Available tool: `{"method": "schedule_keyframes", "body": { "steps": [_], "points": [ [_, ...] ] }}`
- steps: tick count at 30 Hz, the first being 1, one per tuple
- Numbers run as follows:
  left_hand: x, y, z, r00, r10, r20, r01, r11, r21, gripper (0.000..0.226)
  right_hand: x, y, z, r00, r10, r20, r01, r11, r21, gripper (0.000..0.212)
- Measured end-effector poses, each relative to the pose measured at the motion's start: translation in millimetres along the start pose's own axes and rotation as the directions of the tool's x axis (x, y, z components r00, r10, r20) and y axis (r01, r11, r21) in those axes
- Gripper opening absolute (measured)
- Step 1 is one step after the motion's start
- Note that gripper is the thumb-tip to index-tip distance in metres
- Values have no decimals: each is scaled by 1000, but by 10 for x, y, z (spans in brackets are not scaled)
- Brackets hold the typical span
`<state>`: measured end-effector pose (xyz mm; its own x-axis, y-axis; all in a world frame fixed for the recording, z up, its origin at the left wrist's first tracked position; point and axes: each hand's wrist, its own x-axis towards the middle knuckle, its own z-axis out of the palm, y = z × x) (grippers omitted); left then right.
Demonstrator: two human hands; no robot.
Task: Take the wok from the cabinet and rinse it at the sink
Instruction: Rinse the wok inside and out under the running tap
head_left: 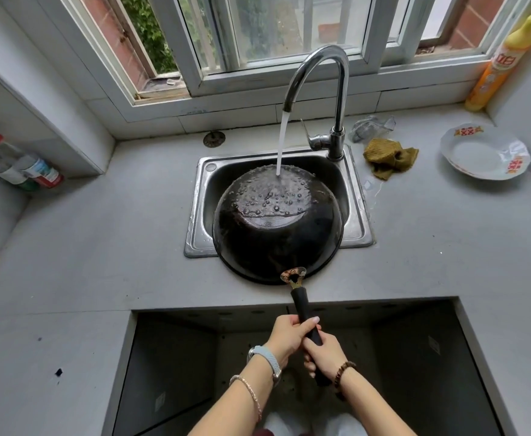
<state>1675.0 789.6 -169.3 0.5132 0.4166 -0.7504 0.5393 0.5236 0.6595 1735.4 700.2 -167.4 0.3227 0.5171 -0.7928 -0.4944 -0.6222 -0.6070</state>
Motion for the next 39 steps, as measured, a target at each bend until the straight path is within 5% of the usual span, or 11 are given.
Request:
{"method": "schedule_keyframes", "body": {
  "steps": [15, 39],
  "points": [
    [-201, 300, -25, 999, 23, 31, -20, 994, -104, 32, -206, -312, -14, 996, 23, 83, -30, 996, 82, 19],
    [-206, 222, -34, 999, -29, 39, 29, 1000, 5, 29, -198, -214, -28, 995, 27, 98, -28, 999, 16, 12]
  ]
}}
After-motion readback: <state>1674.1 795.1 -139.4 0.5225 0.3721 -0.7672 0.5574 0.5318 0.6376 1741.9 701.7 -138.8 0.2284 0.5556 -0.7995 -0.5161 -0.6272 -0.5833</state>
